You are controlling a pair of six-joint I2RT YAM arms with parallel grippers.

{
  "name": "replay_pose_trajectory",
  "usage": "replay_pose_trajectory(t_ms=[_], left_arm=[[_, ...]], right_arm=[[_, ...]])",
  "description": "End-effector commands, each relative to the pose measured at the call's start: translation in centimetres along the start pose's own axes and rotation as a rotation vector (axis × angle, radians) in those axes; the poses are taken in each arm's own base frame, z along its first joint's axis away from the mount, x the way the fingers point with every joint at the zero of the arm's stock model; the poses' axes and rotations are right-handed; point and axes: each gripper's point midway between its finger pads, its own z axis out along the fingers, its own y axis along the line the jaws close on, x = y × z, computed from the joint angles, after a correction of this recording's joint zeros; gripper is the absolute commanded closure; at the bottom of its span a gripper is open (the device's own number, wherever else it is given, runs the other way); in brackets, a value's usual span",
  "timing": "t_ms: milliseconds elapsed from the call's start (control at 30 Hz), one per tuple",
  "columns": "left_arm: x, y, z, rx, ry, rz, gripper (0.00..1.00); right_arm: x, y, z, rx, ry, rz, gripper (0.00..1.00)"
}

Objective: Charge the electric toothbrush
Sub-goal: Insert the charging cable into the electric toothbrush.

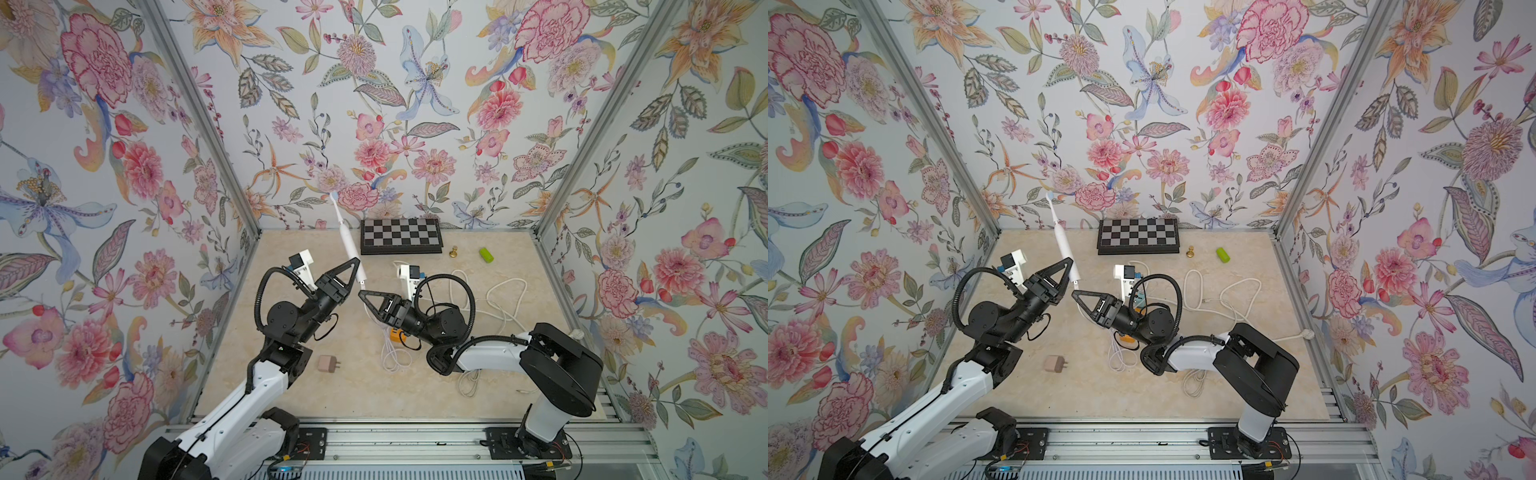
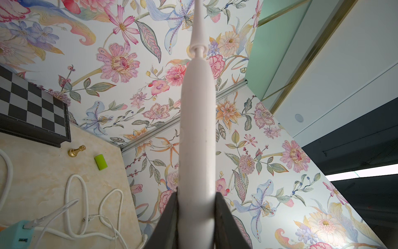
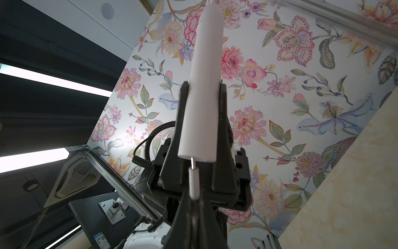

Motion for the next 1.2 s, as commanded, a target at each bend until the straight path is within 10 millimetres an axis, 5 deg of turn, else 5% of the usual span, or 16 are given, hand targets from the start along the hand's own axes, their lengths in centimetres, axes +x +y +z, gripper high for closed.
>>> replay_pose_trajectory(t_ms=[0,700,1167], left_arm=[[1.2,-1.7,0.1,0.072,0.049,-0.026,1.00],[1.5,-1.7,0.1,0.029,0.075,0.018,1.00],[1.4,-2.4,0.2,0.046,0.074,0.001,1.00]], right_arm=[[-2.0,2.0,0.6,-0.089,-0.065,0.005,1.00],[-3.7,5.9,-0.3,-0.156,-0.080,-0.086,1.00],[-3.0,3.1,-0.1,-0.103,-0.068,-0.024,1.00]])
